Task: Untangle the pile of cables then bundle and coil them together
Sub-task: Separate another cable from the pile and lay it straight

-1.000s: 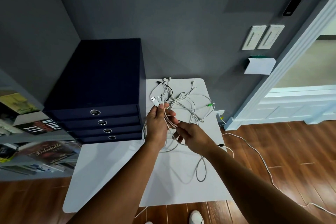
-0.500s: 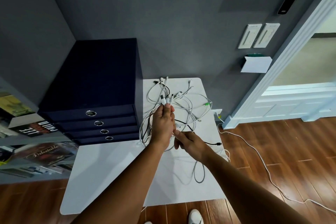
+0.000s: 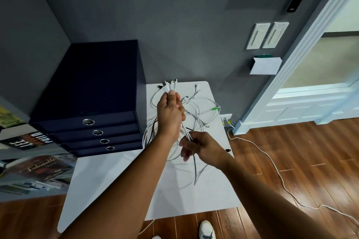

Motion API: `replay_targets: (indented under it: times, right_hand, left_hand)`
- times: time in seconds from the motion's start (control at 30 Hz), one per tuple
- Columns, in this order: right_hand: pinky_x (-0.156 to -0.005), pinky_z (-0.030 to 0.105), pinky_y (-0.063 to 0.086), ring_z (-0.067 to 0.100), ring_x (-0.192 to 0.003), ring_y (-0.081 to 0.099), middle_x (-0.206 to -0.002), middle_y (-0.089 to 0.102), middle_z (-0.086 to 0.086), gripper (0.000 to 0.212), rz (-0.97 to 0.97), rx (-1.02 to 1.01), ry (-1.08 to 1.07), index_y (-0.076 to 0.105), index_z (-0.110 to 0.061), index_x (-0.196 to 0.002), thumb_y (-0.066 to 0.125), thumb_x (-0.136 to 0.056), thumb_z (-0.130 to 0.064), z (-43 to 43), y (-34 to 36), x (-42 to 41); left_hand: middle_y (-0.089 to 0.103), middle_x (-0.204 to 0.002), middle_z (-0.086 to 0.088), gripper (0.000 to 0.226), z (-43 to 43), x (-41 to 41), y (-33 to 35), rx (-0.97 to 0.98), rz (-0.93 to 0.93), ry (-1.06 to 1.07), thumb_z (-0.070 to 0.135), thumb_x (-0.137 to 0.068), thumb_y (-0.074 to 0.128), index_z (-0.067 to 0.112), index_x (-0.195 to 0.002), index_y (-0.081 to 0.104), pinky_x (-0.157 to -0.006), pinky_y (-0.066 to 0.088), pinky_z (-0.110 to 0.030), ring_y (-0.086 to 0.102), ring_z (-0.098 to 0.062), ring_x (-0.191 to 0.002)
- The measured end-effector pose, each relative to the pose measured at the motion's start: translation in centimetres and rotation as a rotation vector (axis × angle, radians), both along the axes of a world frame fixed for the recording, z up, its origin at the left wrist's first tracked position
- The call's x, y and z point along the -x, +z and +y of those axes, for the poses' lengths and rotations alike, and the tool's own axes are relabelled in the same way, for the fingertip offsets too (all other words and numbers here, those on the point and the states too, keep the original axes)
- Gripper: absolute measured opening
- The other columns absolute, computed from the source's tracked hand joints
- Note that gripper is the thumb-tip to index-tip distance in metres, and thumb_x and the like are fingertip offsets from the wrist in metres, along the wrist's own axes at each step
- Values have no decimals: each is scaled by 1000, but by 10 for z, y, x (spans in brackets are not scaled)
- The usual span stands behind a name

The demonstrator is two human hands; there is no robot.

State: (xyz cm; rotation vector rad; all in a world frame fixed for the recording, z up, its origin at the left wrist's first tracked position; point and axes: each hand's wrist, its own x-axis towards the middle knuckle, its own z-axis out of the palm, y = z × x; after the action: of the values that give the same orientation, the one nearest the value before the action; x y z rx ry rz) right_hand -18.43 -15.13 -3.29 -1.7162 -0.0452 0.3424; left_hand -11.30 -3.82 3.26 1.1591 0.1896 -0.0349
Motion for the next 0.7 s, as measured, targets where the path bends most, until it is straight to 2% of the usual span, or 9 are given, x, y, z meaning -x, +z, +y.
replay_targets:
  times: [0.07,0.13,0.23,0.3,0.37,0.47,0.53,0.63,0.7]
  right_hand:
    - [-56,33,48,28,-50,57,-63,62,16,20,57,-14,-41,64,4,-89,57,-99,-13,-5,8,-8]
    - [-50,29,42,24,-44,49,-55,56,12,30,45,28,-95,63,4,-82,60,-98,-22,-16,13,-15]
    - [-50,25,37,19,-44,40,-51,47,7,48,11,319,-113,59,-9,-63,61,-94,-47,-33,9,-18]
    - [-53,27,35,14,-49,38,-53,44,-1,54,0,484,-135,49,-16,-60,54,-93,-59,-42,-4,-13]
    - [-58,26,34,10,-53,38,-56,44,-6,49,-48,568,-140,43,-18,-66,48,-98,-55,-47,-19,-8]
    - [-60,25,31,13,-61,41,-61,43,-7,28,-139,679,-159,46,-17,-78,44,-104,-27,-53,-35,-2]
    - [-59,24,34,15,-58,42,-58,46,-7,23,-109,630,-223,52,-10,-81,46,-101,-18,-59,-42,-1]
    - [-59,31,41,19,-50,53,-51,56,0,25,-11,363,-316,59,-10,-74,56,-98,-15,-70,-34,-7]
    - [-53,29,39,21,-42,51,-47,54,5,25,16,228,-396,59,-6,-69,67,-92,-14,-77,-20,-13]
  left_hand:
    - [33,-52,11,34,0,-6,9,31,-19,14,28,-109,35,17,-79,45,-39,18,-15,22,-4,-40]
    - [33,-52,11,35,3,-11,15,48,-31,24,28,-110,35,18,-78,46,-39,18,-16,22,-4,-41]
    - [33,-53,10,34,8,-12,15,67,-30,29,28,-110,35,18,-79,47,-40,17,-16,22,-5,-41]
    - [33,-52,10,34,9,-9,13,53,-17,31,27,-110,35,17,-79,47,-40,18,-17,23,-5,-40]
    - [34,-52,10,35,9,-5,10,39,-4,32,27,-110,34,17,-78,46,-40,19,-17,24,-5,-40]
    - [35,-51,10,35,14,-5,10,63,12,56,26,-110,34,17,-78,46,-41,17,-17,23,-6,-40]
    - [34,-52,10,35,18,-5,9,85,18,51,26,-110,34,17,-78,46,-43,14,-18,20,-7,-42]
    - [33,-53,8,35,24,-2,5,101,26,53,25,-110,35,16,-78,46,-43,14,-17,20,-7,-42]
    - [32,-52,8,34,26,0,1,125,41,72,25,-110,34,16,-78,45,-41,15,-16,20,-6,-41]
